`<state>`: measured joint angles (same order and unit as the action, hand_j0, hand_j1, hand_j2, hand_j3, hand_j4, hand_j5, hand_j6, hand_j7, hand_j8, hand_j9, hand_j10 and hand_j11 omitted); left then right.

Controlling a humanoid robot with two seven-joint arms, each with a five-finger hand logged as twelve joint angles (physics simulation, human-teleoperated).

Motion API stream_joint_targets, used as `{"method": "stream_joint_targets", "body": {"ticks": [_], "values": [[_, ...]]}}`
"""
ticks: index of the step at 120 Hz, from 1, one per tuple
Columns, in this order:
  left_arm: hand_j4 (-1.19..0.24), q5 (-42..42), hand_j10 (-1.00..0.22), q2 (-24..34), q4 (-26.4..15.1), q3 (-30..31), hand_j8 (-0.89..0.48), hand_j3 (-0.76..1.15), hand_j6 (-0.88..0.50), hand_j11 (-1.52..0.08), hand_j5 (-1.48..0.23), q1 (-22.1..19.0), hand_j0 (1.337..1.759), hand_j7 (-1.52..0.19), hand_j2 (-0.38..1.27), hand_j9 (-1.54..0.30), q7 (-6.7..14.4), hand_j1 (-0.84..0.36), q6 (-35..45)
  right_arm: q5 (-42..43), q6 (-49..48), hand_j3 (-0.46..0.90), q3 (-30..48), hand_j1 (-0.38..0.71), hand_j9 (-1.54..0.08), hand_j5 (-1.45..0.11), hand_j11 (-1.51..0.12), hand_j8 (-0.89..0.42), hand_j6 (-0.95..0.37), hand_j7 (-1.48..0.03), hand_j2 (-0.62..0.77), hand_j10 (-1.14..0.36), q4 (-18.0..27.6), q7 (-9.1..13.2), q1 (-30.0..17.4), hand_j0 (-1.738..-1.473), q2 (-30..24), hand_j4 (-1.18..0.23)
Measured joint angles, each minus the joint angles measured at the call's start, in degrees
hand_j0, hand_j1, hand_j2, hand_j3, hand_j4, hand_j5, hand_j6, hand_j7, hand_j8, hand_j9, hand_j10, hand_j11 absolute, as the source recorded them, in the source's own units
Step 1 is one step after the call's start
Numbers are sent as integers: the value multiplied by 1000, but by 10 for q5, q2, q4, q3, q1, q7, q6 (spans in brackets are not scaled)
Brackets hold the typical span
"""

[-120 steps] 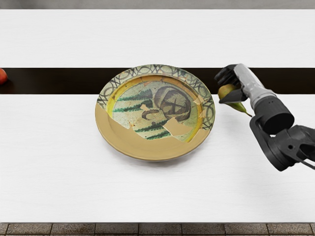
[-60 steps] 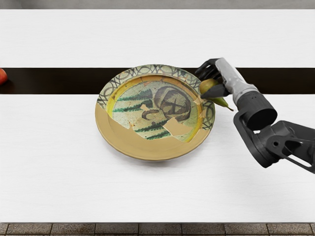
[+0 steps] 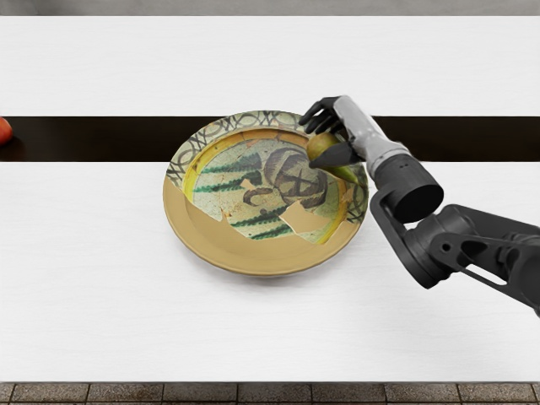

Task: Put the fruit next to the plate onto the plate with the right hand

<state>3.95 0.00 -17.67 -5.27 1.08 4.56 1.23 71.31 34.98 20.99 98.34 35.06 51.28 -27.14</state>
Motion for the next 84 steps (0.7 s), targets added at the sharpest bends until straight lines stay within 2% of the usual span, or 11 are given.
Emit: {"method": "stream_joint_targets", "body": {"ticks": [84], "values": [[-2, 0, -2, 0, 0, 0, -2, 0, -2, -3, -3, 0, 1658, -3, 0, -3, 0, 346, 0, 0, 0, 0, -27, 249, -848, -860, -841, -510, -647, -843, 288, -448, -2, 0, 5, -1657, 67, -639]]}}
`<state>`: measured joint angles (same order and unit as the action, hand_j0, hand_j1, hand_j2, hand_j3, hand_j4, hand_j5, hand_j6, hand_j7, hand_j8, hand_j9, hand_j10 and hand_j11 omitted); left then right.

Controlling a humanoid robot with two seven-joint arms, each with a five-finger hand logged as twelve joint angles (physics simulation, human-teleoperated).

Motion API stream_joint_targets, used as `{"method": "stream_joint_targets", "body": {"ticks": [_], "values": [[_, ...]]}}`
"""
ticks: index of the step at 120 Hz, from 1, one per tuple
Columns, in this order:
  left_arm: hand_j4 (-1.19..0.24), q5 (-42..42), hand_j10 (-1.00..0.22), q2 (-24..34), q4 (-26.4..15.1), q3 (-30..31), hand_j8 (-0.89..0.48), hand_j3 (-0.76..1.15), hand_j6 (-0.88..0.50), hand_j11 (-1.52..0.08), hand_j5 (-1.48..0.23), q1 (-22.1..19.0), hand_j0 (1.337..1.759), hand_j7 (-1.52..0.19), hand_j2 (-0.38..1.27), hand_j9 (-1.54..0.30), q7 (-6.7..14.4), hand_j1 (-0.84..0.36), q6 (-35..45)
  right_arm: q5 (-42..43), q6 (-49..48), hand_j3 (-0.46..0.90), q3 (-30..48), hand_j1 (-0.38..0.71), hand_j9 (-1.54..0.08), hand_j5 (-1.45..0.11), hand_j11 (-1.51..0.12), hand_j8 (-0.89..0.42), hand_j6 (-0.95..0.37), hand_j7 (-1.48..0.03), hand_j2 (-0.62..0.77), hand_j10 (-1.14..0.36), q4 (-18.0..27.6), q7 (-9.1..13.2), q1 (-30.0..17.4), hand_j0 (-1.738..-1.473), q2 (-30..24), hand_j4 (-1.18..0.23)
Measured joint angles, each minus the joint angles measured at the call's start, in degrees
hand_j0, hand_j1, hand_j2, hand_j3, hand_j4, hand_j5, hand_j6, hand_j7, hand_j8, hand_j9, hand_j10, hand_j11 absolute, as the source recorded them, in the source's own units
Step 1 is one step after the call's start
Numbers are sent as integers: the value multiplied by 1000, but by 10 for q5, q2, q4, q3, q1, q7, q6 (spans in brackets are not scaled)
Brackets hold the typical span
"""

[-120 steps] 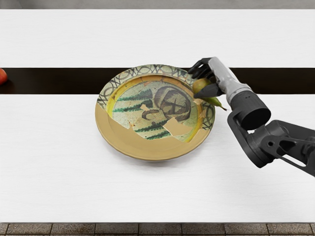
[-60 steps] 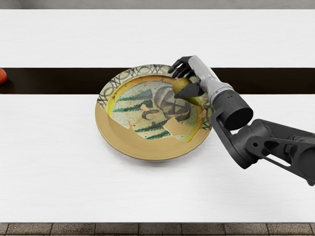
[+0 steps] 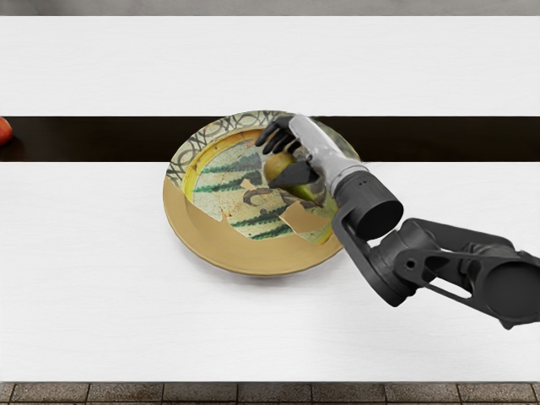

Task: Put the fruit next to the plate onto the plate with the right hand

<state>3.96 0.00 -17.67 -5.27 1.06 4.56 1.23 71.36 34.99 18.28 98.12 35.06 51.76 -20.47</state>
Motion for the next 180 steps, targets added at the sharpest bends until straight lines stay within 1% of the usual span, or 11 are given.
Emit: {"method": "stream_joint_targets", "body": {"ticks": [28, 35, 50, 62, 85, 100, 110, 128, 152, 167, 180], "values": [[-2, 0, -2, 0, 0, 0, -2, 0, -2, -3, -3, 0, 1658, -3, 0, -3, 0, 346, 0, 0, 0, 0, -11, 275, -848, -858, -841, -496, -647, -843, 280, -468, 0, 0, -3, -1657, 4, -639], [-2, 0, -2, 0, 0, 0, -2, 0, -2, -3, -3, 0, 1658, -3, 0, -3, 0, 346, 0, 1, 0, 0, -12, 262, -816, -825, -809, -495, -623, -811, 237, -475, 0, 0, -3, -1657, 4, -616], [-2, 0, -2, 0, 0, 0, -2, 0, -2, -3, -3, 1, 1658, -3, 0, -3, 0, 346, 0, 1, 0, 0, -7, 29, -494, -499, -491, -309, -378, -491, 122, -298, 0, -1, -2, -1658, 2, -374], [-2, 0, -2, 0, 0, 0, -2, 0, -2, -3, -3, 0, 1658, -3, 0, -3, 0, 346, 0, 2, 0, 0, -5, -101, -320, -323, -318, -203, -245, -319, 72, -196, 0, -1, -1, -1658, 0, -243], [-2, 0, -2, 0, 0, 0, -2, 0, -2, -3, -3, 0, 1658, -3, 0, -3, 0, 346, 0, 1, 0, 0, 9, -229, -151, -152, -150, -100, -116, -150, 25, -97, 0, -1, 0, -1658, -7, -115], [-2, 0, -2, 0, 0, 0, -2, 0, -2, -3, -3, 0, 1658, -3, 0, -3, 0, 346, 0, -27, -15, 0, 45, -280, -86, -87, -86, -58, -67, -86, 14, -56, 0, -1, -2, -1658, -39, -66], [-2, 0, -2, 0, 0, 0, -2, 0, -2, -3, -3, 0, 1658, -3, 0, -3, 0, 346, 0, -83, -82, 0, 99, -302, -59, -59, -58, -40, -46, -58, 9, -38, 0, -1, -3, -1658, -65, -45], [-2, 0, -2, 0, 0, 0, -2, 0, -2, -3, -3, 1, 1658, -3, 0, -3, 0, 346, -1, -225, -292, 0, 223, -324, -31, -31, -31, -22, -25, -31, 5, -21, -5, -1, -17, -1658, -96, -24], [-2, 3, -2, 0, -1, -1, -2, 0, -2, -3, -3, 0, 1658, -3, 0, -3, 0, 346, -4, -351, -592, 0, 458, -337, -15, -15, -15, -11, -13, -15, 2, -11, -51, -1, -129, -1658, -111, -12], [-2, 5, -2, 0, -1, -2, -2, 0, -2, -3, -3, 0, 1658, -3, 0, -3, 0, 346, -5, -414, -668, 0, 561, -339, -12, -12, -12, -9, -9, -12, 1, -8, -110, -1, -184, -1658, -113, -9], [-2, 6, -2, 0, -2, -1, -2, 0, -2, -3, -3, 0, 1658, -3, 0, -3, 0, 346, -6, -449, -689, 0, 608, -341, -10, -10, -10, -7, -8, -10, 0, -7, -154, -1, -213, -1658, -113, -8]]}}
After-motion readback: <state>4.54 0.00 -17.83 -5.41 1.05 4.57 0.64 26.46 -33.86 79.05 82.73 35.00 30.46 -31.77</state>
